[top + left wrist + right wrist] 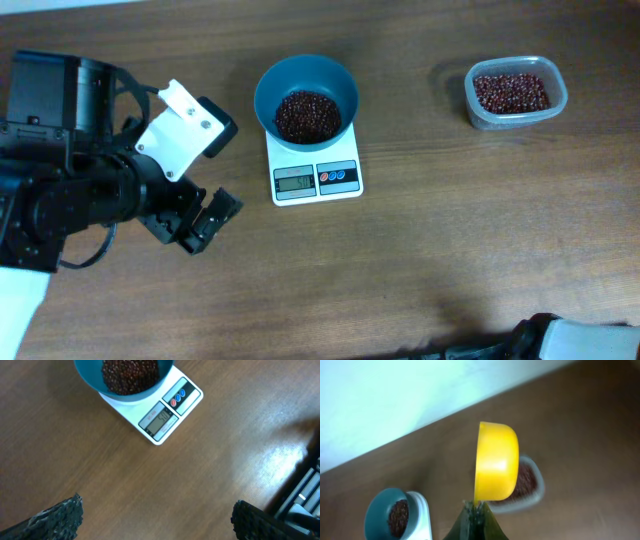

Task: Scoop item into bowl and weigh 50g on scale
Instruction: 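Carry the yellow scoop right and set it on the table, then open the right gripper, release the scoop, and withdraw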

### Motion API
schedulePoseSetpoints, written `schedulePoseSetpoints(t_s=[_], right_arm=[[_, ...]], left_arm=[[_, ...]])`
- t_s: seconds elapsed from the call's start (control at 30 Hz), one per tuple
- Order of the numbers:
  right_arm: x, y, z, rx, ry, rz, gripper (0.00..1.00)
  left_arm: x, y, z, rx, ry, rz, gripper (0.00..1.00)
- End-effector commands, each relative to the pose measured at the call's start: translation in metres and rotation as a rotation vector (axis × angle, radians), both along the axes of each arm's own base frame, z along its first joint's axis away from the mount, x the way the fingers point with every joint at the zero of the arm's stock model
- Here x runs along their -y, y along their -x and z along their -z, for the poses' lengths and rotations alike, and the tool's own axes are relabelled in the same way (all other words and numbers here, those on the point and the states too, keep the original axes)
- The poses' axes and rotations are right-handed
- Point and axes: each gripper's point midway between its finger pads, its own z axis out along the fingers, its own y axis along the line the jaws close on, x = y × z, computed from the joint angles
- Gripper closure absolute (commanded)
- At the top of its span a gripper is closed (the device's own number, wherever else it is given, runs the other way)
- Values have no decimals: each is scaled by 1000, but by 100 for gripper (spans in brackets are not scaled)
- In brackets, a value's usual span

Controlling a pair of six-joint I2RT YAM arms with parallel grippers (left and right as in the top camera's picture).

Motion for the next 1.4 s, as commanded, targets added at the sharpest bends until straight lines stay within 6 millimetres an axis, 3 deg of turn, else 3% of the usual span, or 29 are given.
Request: schedulePoseSetpoints(t_s=[0.0,0.03,0.1,0.2,0.3,0.4,0.53,0.67,0.8,0.83,0.87,0.93,1.0,1.13,1.23,1.37], right_arm=[[15,56,12,-101,-113,139,96],[10,74,26,-180,-150,140,96],[2,83,42,-245,-205,135,96],[-21,80,79,-314,-308,45,96],[-54,64,124,-305,-468,-81,96],[-73,70,175,-380,-580,-112,96],[-78,76,227,-413,-609,-107,96],[-72,68,279,-344,-548,-116,95],[-81,77,308,-359,-581,-108,95],[-82,78,309,-361,-582,-107,74],[-81,78,310,-362,-577,-106,66],[-72,79,316,-384,-521,-82,38],[-54,84,327,-433,-418,-32,1],[-8,90,343,-508,-176,90,1],[1,81,340,-467,-137,98,1],[15,94,345,-539,-64,154,1]], left_arm=[[2,2,-1,0,10,4,1],[2,2,-1,0,10,4,1],[2,2,-1,0,10,4,1],[2,2,-1,0,10,4,1],[2,2,-1,0,10,4,1],[2,2,-1,0,10,4,1],[2,2,-1,0,10,4,1],[2,2,-1,0,10,4,1],[2,2,-1,0,10,4,1],[2,2,-1,0,10,4,1],[2,2,-1,0,10,4,1],[2,2,-1,0,10,4,1],[2,2,-1,0,10,4,1],[2,2,-1,0,10,4,1],[2,2,-1,0,10,4,1],[2,2,-1,0,10,5,1]])
